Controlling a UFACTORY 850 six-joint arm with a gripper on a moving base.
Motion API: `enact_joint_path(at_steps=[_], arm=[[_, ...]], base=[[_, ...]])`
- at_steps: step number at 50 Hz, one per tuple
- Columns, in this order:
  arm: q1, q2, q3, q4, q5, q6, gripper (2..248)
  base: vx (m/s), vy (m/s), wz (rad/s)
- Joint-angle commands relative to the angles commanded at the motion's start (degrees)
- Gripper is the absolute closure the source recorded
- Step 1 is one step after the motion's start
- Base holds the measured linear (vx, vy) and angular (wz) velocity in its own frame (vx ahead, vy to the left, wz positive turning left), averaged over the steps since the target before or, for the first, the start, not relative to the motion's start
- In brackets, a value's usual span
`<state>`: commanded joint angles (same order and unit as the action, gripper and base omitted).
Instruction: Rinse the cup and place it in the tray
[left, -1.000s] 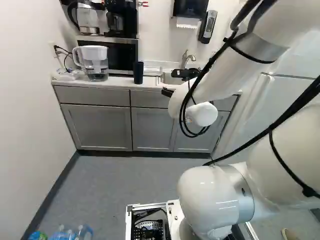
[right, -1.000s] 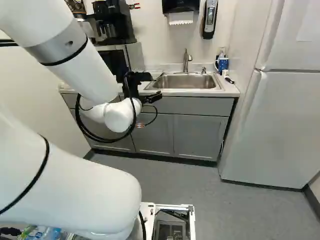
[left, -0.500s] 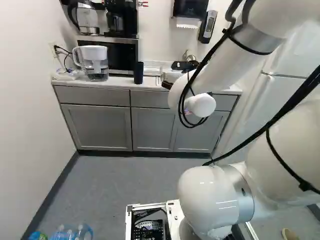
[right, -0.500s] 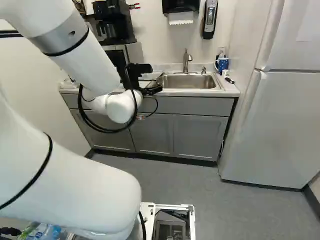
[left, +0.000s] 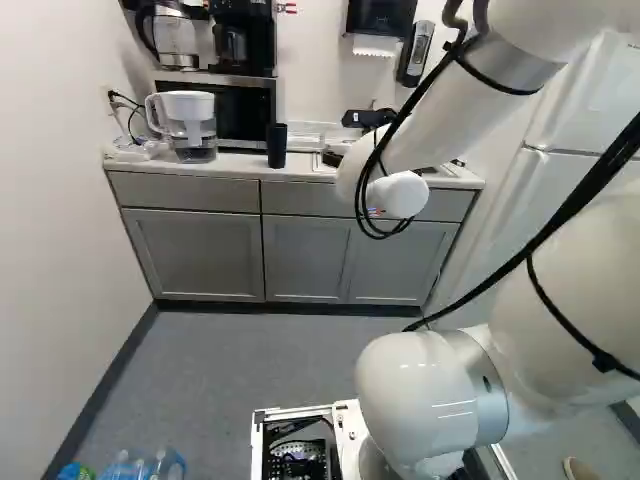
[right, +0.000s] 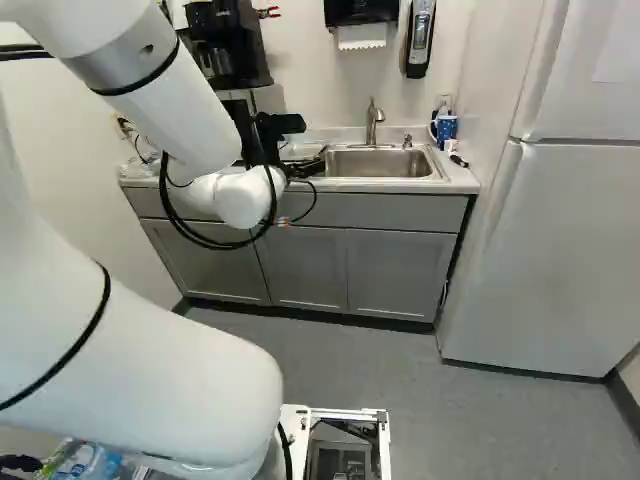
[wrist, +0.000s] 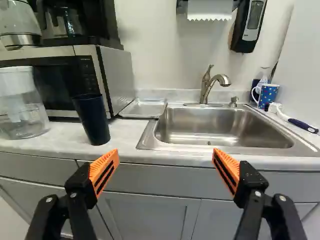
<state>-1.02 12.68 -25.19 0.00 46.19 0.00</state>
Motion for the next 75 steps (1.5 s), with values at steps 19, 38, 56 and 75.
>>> enact_joint_path(at_steps=[19,38,56,75], arm=[[0.0,-0.7,-3.0,0.0,-3.1,0.0,3],[0.1,-1.4,-6.1,0.0,-6.3,0.0,3],[0.1,-1.3,-8.3,0.0,-9.3,0.0,3],[0.1,-1.2,-10.5,0.0,-12.5,0.0,3]], base=[[0.000,0.000,0.000],[0.000,0.000,0.000],[0.000,0.000,0.000],[0.000,0.000,0.000]])
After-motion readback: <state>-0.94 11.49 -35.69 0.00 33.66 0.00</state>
